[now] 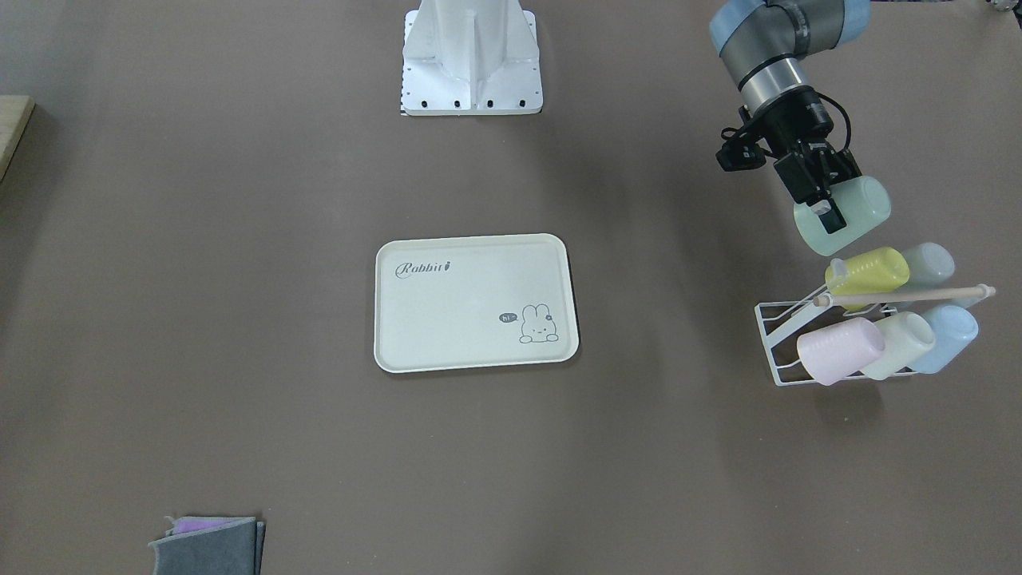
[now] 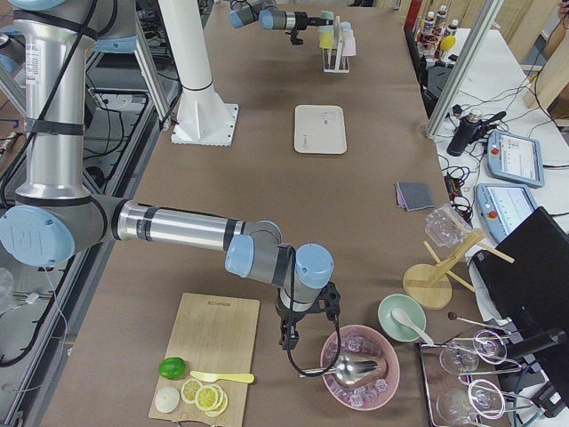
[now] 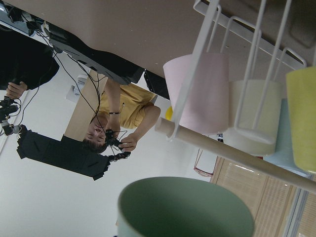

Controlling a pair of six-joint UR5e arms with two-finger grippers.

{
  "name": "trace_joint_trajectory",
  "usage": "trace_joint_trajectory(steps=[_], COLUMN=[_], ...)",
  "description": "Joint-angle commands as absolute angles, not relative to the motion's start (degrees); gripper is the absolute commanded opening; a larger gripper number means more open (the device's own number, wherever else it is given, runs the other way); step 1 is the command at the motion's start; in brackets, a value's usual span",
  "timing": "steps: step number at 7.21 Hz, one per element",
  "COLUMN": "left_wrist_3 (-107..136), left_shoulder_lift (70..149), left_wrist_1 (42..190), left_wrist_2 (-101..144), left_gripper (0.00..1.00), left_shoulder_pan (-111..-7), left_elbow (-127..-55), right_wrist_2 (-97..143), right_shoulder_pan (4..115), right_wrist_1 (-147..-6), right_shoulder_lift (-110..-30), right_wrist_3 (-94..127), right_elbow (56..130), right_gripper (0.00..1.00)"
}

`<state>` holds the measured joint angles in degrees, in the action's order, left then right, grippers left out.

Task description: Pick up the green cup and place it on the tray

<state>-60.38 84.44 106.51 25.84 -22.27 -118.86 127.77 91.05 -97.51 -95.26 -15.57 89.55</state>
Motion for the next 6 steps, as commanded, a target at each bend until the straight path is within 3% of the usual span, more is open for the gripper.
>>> trace_joint_trajectory(steps=[1, 3, 6], left_wrist_3=[-60.2, -56.2, -22.6], left_shoulder_lift=[82.0, 82.0, 82.8], left_wrist_1=[115.2, 119.9, 121.1], left_wrist_2=[34.1, 42.4, 50.1], left_gripper=[0.02, 0.02, 0.00], left_shoulder_pan=[-22.7, -24.3, -24.3], left_elbow=[-124.0, -125.4, -123.8], right_wrist_2=[131.4, 132.2, 127.7], right_shoulder_pan=[92.4, 92.4, 92.3], right_wrist_1=[-97.0, -95.6, -87.8], right_shoulder_lift=[-94.7, -94.9, -95.0], right_wrist_3=[-2.7, 5.1, 6.6], right_elbow=[89.8, 91.1, 88.5], right_gripper=[1.00, 1.00, 1.00])
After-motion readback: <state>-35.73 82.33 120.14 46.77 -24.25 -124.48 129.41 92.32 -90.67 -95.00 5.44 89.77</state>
